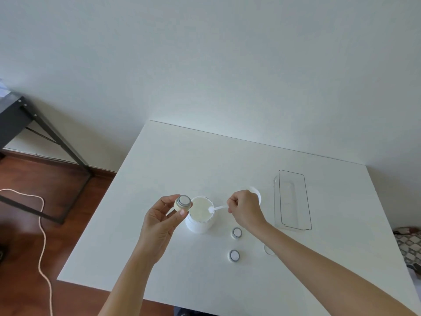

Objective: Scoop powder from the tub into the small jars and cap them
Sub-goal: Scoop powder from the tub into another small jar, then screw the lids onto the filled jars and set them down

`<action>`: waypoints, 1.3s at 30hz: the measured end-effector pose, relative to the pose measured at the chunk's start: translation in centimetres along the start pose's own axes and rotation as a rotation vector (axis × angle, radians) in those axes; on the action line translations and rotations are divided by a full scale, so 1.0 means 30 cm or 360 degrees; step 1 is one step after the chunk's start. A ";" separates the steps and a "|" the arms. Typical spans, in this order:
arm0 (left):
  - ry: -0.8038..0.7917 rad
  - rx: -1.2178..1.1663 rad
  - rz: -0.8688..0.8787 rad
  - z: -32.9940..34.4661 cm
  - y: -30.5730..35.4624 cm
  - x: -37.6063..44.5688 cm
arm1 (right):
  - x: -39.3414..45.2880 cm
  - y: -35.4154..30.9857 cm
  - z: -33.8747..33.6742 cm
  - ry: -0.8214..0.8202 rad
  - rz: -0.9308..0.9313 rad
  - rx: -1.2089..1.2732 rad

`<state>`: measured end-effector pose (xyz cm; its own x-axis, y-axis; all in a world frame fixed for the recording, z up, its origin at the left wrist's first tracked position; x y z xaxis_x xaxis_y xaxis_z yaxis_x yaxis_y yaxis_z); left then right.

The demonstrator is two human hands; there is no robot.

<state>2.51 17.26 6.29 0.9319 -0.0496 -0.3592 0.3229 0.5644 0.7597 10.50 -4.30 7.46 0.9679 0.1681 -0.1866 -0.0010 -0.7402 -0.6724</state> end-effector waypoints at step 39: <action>-0.0208 0.0193 -0.0342 0.135 -0.062 0.083 | 0.035 0.376 0.045 0.0628 0.0827 0.0495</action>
<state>4.89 12.74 6.18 0.8509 -0.2676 -0.4522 0.5254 0.4271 0.7359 11.16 -11.61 -1.29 0.8416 -0.4462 -0.3044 -0.5002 -0.4311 -0.7510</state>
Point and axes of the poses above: each hand's wrist, its own x-axis towards the middle knuckle, its own z-axis out of the palm, y = z × x, the point moved 2 cm from there along x, towards the middle knuckle, and after that the axes turned 9 degrees about -z, right-handed, at the moved point
